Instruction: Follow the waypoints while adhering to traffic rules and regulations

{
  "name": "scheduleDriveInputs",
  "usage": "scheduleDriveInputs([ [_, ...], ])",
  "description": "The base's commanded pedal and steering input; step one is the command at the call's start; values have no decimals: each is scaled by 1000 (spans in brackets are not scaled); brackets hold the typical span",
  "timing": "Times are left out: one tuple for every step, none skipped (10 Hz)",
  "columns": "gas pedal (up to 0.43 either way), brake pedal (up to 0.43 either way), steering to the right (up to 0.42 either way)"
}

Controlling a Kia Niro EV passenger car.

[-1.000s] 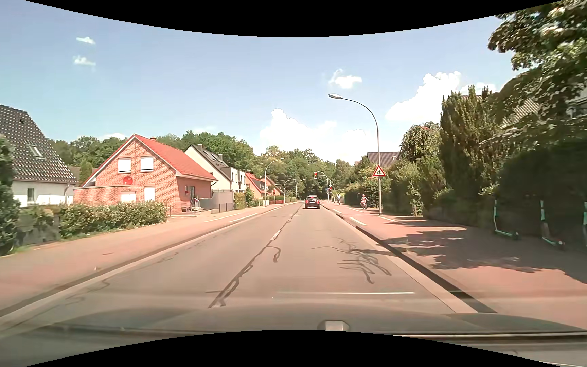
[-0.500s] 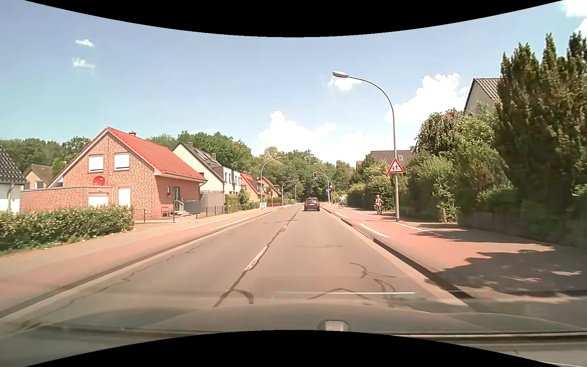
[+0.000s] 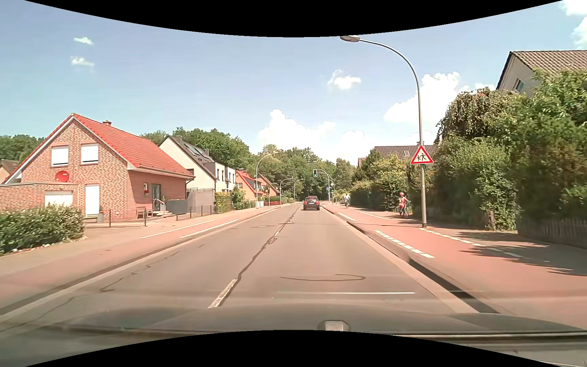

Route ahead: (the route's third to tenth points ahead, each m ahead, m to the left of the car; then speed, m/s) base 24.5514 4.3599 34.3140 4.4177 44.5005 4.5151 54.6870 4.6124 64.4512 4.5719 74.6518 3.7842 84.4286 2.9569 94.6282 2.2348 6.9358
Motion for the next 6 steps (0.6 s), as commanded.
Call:
scheduleDriveInputs([
  [0,18,1],
  [20,18,1],
  [59,18,1],
  [67,18,1],
  [87,18,1],
  [98,18,1],
])
